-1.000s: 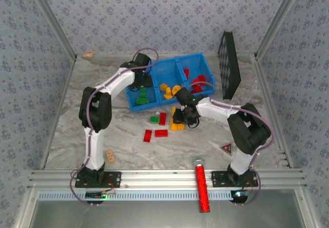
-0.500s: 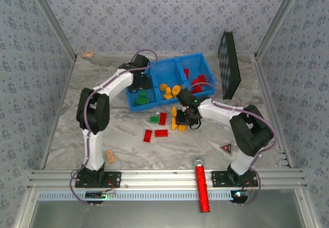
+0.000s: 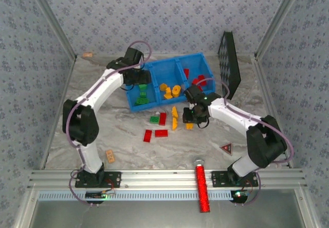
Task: Sort the legos into containers by color
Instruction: Place the lego in the container.
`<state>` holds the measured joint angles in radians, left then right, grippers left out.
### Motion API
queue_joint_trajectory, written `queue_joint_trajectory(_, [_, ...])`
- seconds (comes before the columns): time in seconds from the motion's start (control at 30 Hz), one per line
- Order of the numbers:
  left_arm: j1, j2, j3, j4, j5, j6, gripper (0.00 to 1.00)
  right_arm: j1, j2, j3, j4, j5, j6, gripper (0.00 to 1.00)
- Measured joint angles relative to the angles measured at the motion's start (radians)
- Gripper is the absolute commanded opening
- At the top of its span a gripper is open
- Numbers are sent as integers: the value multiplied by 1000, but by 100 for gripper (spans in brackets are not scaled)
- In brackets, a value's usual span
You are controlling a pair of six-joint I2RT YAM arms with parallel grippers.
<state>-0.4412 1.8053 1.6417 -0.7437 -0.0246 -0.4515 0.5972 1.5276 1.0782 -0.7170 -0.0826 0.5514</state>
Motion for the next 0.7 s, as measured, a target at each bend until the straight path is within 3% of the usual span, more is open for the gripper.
queue_joint_trajectory(0.3, [-90,-262,-292,-68,1,14,70,-31,55,352,-108,53,-90,24])
queue_joint_trajectory(0.53, [-225,-440,-460,-114,-17,-12,70,-46,258,647,-121,96,-175,24])
queue_joint_trajectory(0.7, [-338,-483,-509,-119,-46,-45,70,-46,413,800,-121,103,-217,24])
